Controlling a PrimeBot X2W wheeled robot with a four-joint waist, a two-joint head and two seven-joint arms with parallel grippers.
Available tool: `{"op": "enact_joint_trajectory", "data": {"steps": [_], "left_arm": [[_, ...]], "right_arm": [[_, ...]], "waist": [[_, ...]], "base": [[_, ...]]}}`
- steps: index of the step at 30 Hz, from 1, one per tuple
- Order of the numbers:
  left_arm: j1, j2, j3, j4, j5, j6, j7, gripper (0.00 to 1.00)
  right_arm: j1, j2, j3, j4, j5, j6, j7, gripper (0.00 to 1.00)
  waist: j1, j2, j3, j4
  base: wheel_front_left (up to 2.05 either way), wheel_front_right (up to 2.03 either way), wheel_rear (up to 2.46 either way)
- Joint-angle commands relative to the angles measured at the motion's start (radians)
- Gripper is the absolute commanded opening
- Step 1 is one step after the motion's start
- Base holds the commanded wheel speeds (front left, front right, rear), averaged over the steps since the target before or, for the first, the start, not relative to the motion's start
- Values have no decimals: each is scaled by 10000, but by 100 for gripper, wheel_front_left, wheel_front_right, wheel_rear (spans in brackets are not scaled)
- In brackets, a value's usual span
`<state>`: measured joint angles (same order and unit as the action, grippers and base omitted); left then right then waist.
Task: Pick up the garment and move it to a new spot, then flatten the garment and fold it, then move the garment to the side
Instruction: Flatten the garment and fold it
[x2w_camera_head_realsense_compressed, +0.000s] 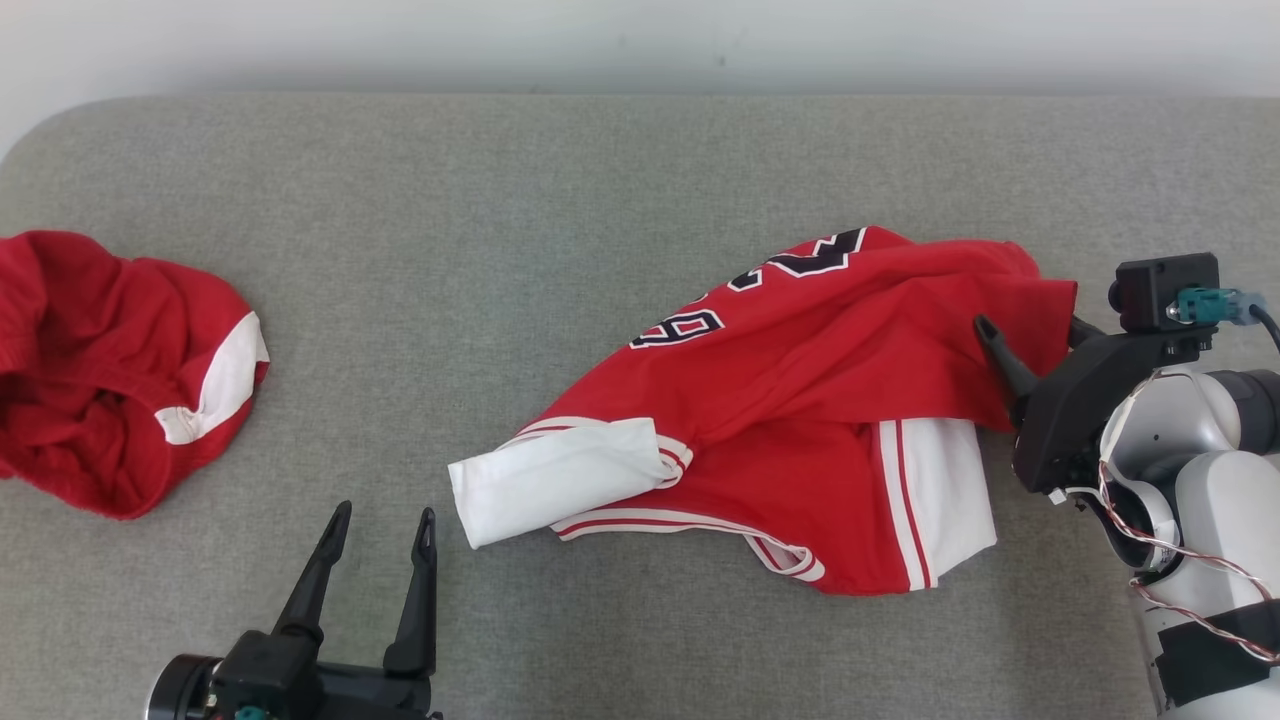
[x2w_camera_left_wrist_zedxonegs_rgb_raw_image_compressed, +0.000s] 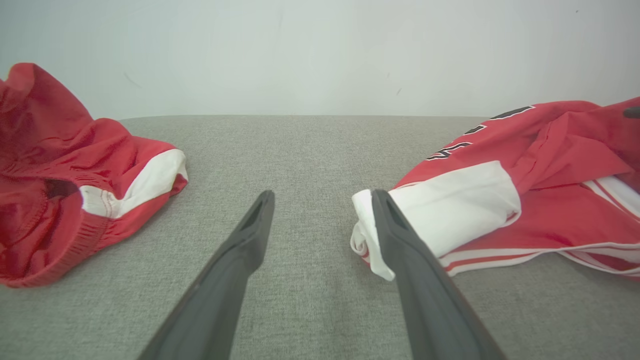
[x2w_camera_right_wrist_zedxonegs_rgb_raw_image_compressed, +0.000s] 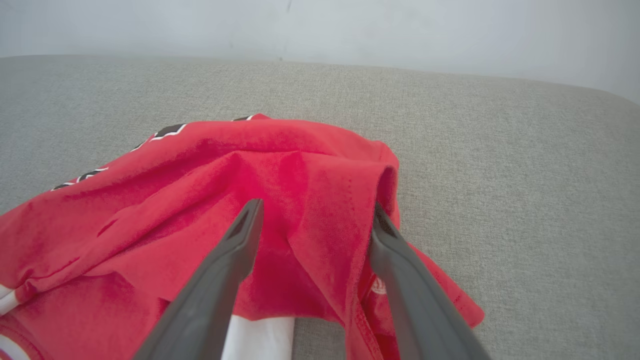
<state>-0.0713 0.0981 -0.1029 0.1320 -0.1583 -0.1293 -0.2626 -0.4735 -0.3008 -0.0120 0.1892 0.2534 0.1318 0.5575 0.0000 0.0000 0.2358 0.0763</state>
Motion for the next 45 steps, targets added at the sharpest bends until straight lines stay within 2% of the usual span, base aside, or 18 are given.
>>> {"op": "enact_joint_trajectory", "data": {"steps": [1,2,10,13,14,19,24,32,33,34,41,45], "left_arm": [[42,1,26,-9,14,-8,-32,100],[55,1,44,-15,15,-8,-32,100],[118,-10,204,-45,41,-9,-32,100],[164,-28,285,-35,72,-9,-32,100],[164,-28,285,-35,72,-9,-32,100],[239,-48,373,-54,95,-8,-32,100],[222,-52,379,-58,116,-9,-32,100],[76,-21,286,-14,91,-9,-32,100],[81,-13,281,-17,82,-9,-32,100],[82,-4,288,-12,76,-9,-32,100],[168,-16,316,38,48,-10,-32,100],[309,-51,362,63,31,-10,-32,100]], "right_arm": [[-60,26,52,48,-48,-23,-64,23],[-69,36,72,71,-67,-23,-115,0],[457,-93,199,-424,328,-23,-192,0],[1287,-146,98,-1459,969,-23,229,0],[1287,-146,98,-1459,969,-23,229,0],[2808,-406,-129,-3067,1382,-23,1370,0],[4127,-282,-490,-4099,1451,-23,2500,0],[5174,-136,-791,-4139,1060,-23,3493,0],[5209,-99,-859,-4113,935,-23,3537,8],[5264,17,-960,-4033,857,-23,3607,100],[5538,1086,-2003,-4342,622,-23,3537,100],[5658,1871,-2866,-5187,544,-23,2838,100]], "waist": [[0,0,29,41],[0,0,37,51],[0,0,30,-21],[0,0,-49,-152],[0,0,-49,-152],[0,0,-124,-360],[0,0,-155,-514],[0,0,-190,-458],[0,0,-189,-436],[0,0,-192,-413],[0,0,-379,-225],[0,0,-577,-172]], "base": [[0,0,0],[0,0,0],[0,0,0],[0,0,0],[0,0,0],[0,0,0],[0,0,0],[0,0,0],[0,0,0],[0,0,0],[0,0,0],[0,0,0]]}}
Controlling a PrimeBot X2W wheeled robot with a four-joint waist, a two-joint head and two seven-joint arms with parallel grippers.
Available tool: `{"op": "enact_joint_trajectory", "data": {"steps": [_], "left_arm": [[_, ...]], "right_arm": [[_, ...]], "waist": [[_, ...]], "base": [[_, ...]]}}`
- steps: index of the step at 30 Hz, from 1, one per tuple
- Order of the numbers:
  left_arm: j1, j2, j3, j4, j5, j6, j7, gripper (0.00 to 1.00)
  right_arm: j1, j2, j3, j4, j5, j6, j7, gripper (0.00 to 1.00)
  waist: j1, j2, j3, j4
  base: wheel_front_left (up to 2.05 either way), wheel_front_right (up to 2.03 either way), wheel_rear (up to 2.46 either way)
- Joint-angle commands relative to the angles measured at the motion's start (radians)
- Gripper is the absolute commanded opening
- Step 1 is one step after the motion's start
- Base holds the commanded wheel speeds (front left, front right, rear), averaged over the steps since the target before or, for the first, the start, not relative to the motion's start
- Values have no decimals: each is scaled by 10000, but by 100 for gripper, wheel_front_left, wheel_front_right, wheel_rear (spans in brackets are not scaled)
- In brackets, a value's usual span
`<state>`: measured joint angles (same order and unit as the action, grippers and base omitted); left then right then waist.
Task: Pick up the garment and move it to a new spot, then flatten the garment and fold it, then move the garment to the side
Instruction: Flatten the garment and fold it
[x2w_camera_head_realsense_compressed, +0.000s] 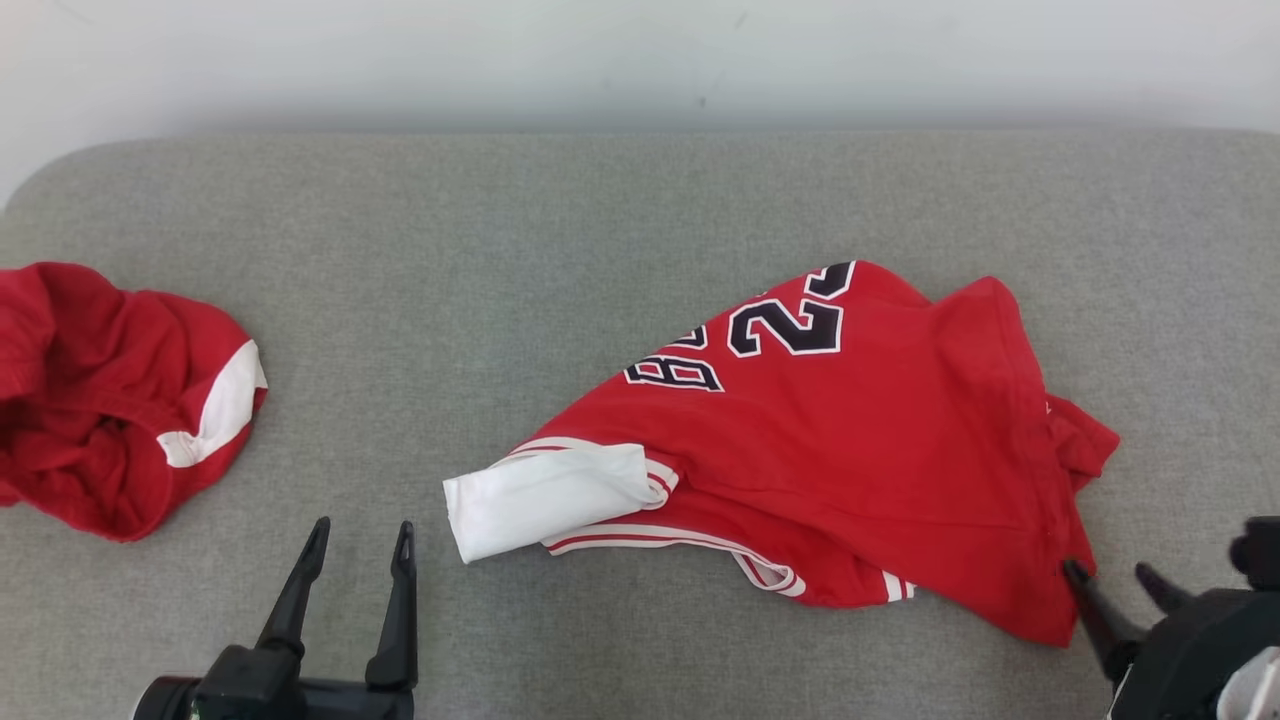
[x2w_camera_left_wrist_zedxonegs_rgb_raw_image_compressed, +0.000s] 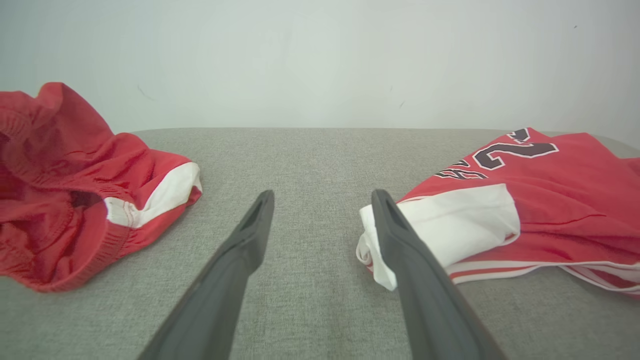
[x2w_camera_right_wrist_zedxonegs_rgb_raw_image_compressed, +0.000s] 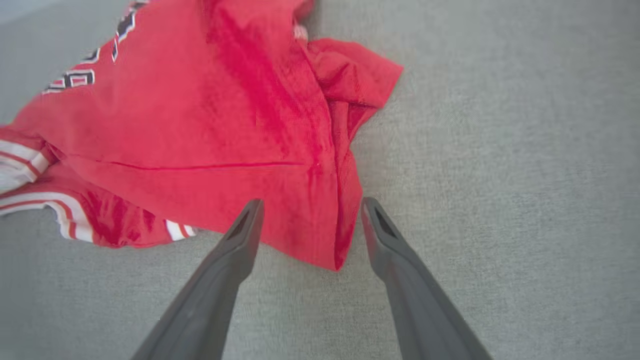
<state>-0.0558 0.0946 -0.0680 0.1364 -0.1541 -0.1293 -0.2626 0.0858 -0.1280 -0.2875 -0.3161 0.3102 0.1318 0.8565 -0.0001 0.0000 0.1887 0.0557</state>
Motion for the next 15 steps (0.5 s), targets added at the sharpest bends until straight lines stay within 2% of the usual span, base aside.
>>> {"op": "enact_joint_trajectory", "data": {"steps": [1,6,12,13,15], "left_arm": [[179,-20,29,20,-14,-10,-32,100],[334,-15,40,39,-21,-10,-32,100],[409,25,7,123,-24,-10,-32,100],[409,25,7,123,-24,-10,-32,100],[474,44,9,170,-34,-10,-32,100]], "right_arm": [[126,300,-223,-334,-12,-23,-381,100],[154,706,-290,-794,-296,-23,-2044,100],[34,782,467,31,-747,-23,-4785,100],[34,782,467,31,-747,-23,-4785,100],[52,783,686,515,-926,-23,-5655,100]], "waist": [[1,0,-151,28],[1,0,-379,-99],[1,0,-655,-264],[1,0,-655,-264],[1,0,-777,-306]], "base": [[0,0,0],[0,0,0],[0,0,0],[0,0,0],[0,0,0]]}}
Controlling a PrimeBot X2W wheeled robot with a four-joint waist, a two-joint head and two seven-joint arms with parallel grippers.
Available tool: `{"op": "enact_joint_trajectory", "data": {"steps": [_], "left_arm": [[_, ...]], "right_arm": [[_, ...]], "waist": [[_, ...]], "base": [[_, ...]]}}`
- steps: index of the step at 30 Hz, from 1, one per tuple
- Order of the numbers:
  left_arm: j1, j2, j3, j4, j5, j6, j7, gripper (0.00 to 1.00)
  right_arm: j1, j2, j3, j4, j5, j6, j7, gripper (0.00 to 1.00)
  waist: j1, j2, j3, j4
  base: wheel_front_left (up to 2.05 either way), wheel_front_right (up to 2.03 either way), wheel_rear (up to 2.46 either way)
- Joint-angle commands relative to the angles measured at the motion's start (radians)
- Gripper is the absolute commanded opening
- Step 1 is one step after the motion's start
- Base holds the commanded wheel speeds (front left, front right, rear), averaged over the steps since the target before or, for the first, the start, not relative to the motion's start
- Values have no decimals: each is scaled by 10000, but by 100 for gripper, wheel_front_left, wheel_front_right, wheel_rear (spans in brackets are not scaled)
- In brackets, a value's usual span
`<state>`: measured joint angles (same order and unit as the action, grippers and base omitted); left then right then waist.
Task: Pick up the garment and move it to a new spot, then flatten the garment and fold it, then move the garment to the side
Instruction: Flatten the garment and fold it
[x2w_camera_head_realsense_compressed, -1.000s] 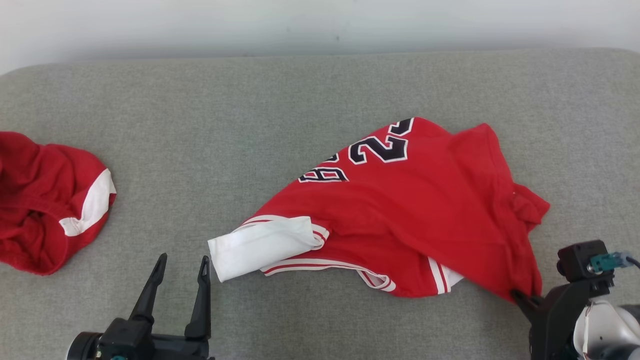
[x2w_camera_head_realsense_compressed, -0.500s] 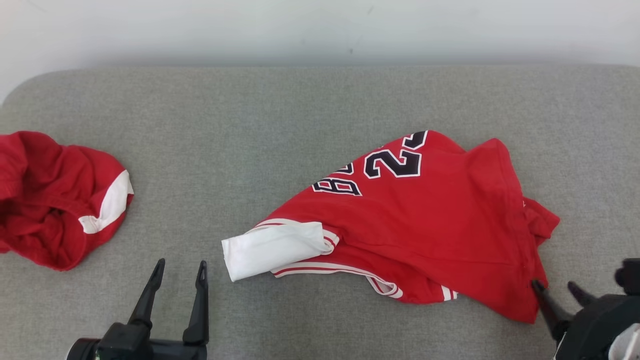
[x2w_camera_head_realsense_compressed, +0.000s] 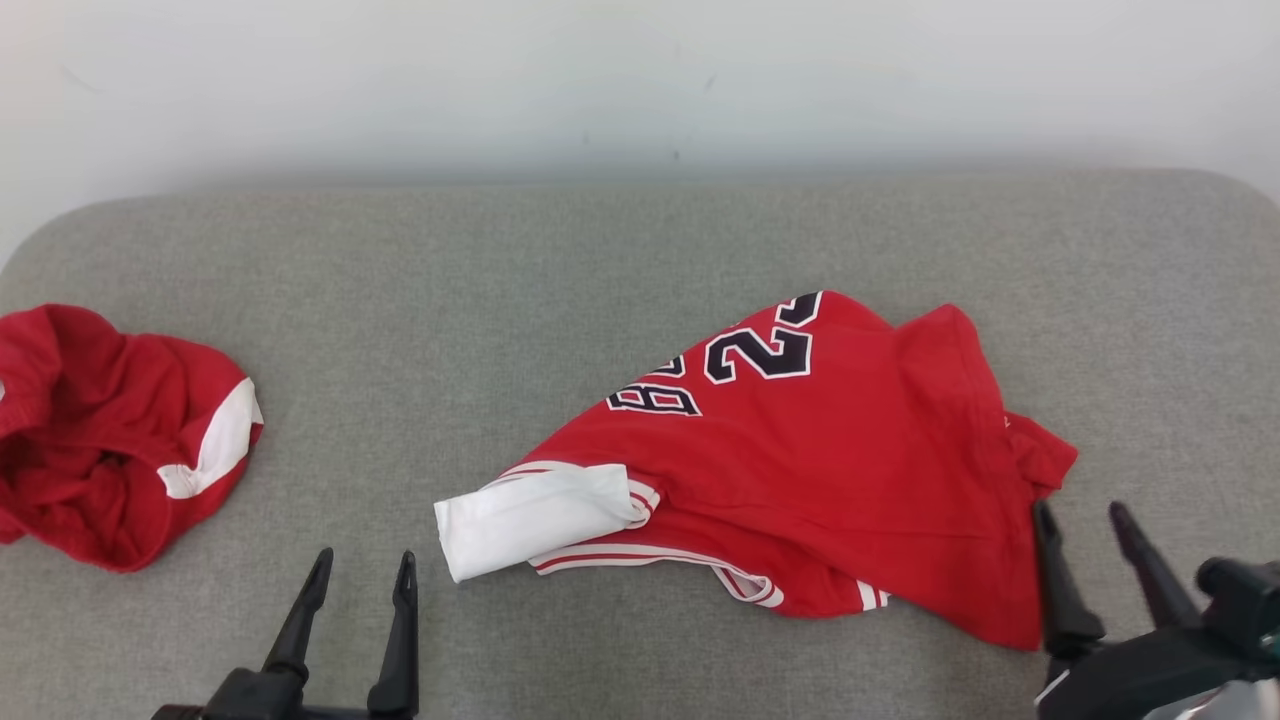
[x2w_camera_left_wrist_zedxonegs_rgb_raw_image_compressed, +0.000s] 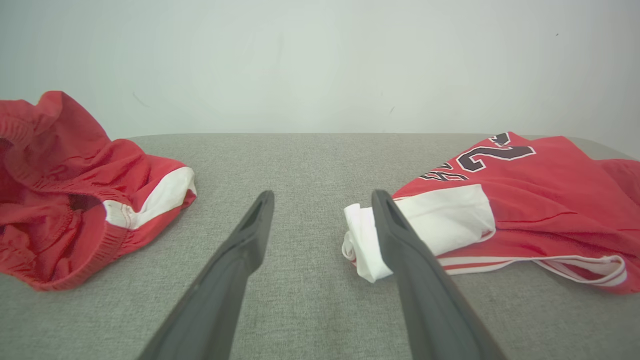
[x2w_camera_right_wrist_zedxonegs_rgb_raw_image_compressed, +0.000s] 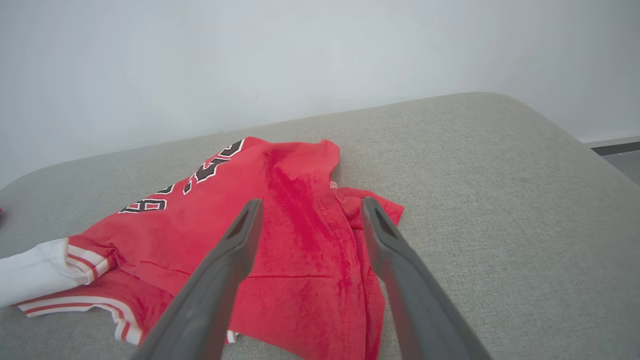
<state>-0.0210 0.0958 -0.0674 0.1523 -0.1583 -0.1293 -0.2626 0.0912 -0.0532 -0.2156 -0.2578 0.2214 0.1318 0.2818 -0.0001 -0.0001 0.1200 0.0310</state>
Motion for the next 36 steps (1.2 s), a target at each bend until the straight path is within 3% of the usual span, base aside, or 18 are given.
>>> {"op": "enact_joint_trajectory", "data": {"steps": [1,7,13,21,26,36], "left_arm": [[155,33,-6,38,8,-10,-32,100],[110,138,-241,353,-63,-10,-32,100],[235,184,-143,452,-124,-10,-32,100],[289,150,-102,534,-175,-10,-32,100],[-95,249,-592,993,-493,-10,78,100],[-1840,607,-1163,2202,-1521,3,1581,100]], "right_arm": [[52,41,96,181,-188,-23,-278,100],[-154,42,620,1686,-607,-23,-2144,100],[-182,42,833,2280,-750,-23,-2940,100],[-238,-35,1004,2401,-853,-23,-3171,100],[-303,-87,978,2433,-741,-23,-3067,100],[-851,-633,1288,2180,-654,-23,-2119,100]], "waist": [[1,1,-146,-72],[1,1,-498,-127],[1,1,-653,-154],[1,1,-721,-191],[1,1,-662,-197],[1,1,-305,-419]], "base": [[0,0,0],[0,0,0],[0,0,0],[0,0,0],[0,0,0],[0,0,0]]}}
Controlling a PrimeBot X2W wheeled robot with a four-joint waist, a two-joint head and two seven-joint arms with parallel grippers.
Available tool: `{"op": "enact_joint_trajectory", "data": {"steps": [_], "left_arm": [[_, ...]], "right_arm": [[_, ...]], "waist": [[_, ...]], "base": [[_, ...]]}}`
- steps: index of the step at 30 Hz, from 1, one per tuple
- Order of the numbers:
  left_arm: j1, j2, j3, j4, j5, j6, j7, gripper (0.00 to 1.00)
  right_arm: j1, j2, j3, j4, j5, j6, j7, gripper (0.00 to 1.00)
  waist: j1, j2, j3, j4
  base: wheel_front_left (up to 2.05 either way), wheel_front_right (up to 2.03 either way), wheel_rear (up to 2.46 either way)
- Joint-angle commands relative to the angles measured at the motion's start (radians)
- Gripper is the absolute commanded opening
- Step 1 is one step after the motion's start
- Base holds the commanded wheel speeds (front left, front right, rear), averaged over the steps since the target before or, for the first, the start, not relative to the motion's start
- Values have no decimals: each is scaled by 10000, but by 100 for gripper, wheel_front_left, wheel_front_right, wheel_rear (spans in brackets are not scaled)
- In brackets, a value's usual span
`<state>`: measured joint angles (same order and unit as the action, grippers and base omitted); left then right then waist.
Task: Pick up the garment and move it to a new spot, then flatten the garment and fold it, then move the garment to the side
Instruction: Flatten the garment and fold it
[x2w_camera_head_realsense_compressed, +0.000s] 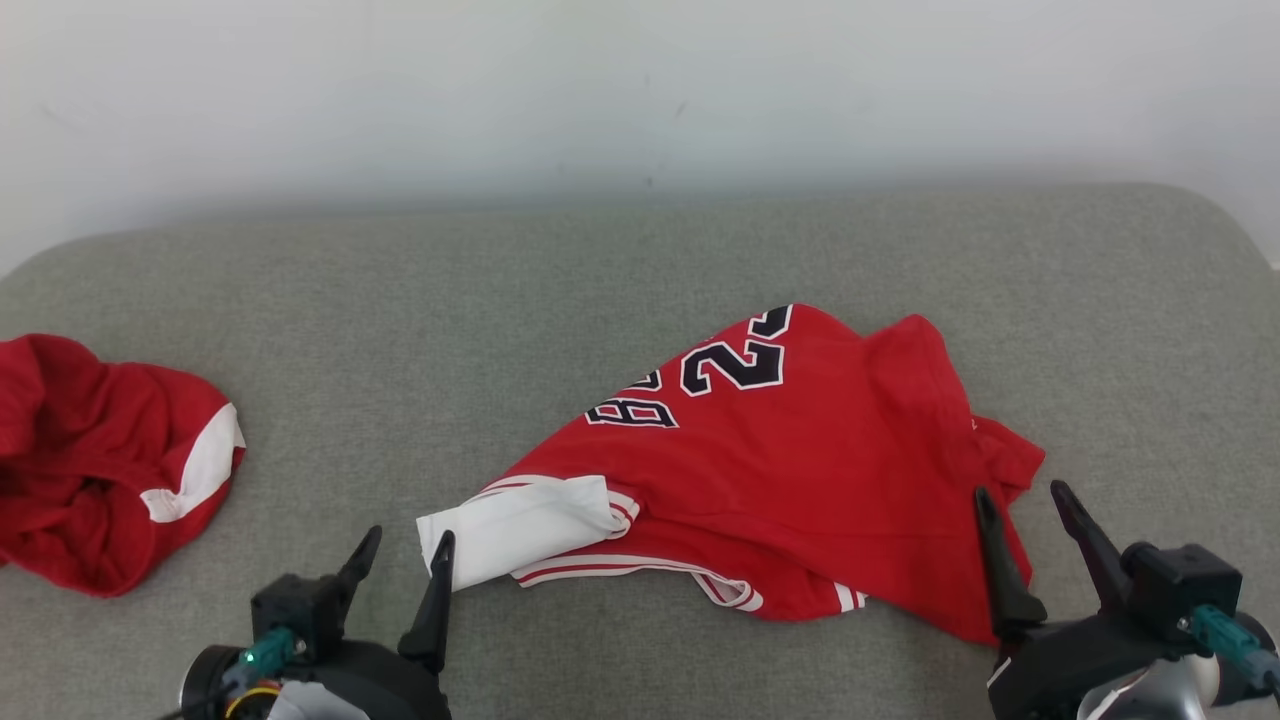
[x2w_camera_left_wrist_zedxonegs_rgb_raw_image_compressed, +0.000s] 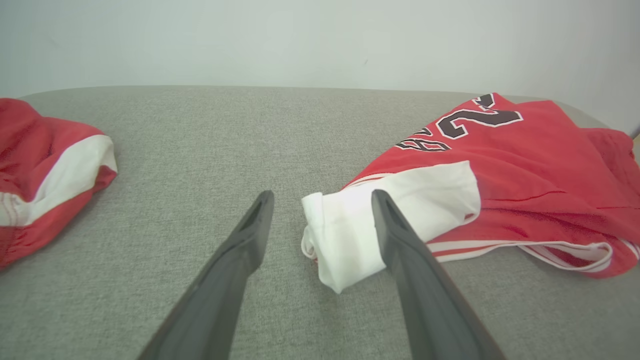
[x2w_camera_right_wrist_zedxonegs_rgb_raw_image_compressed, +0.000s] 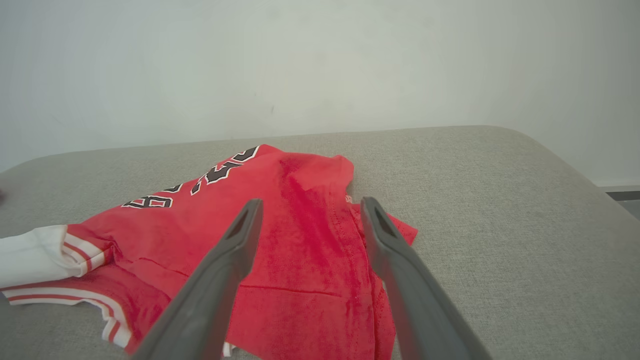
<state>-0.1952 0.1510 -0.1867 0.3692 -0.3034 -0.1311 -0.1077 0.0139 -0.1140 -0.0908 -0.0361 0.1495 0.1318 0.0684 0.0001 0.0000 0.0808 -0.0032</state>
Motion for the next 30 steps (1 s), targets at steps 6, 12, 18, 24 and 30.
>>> {"op": "enact_joint_trajectory", "data": {"steps": [6,12,18,24,30], "left_arm": [[-610,99,92,427,-362,59,711,100],[-872,72,212,589,-696,131,1299,100],[-725,181,72,444,-854,99,1585,44],[-751,261,-234,282,-1009,68,1793,0],[-597,394,-330,81,-1107,56,1786,0]], "right_arm": [[-440,-350,172,-155,120,-23,302,100],[-645,-482,217,-210,195,-23,364,100],[-557,-412,229,-220,274,-23,443,100],[-710,-471,311,-248,359,-23,565,100],[-687,-560,38,-182,398,-23,2058,100]], "waist": [[-1,0,368,-182],[-1,0,588,-184],[-1,0,692,-141],[-1,0,889,-102],[-1,0,994,-106]], "base": [[0,0,0],[0,0,0],[0,0,0],[0,0,0],[0,0,0]]}}
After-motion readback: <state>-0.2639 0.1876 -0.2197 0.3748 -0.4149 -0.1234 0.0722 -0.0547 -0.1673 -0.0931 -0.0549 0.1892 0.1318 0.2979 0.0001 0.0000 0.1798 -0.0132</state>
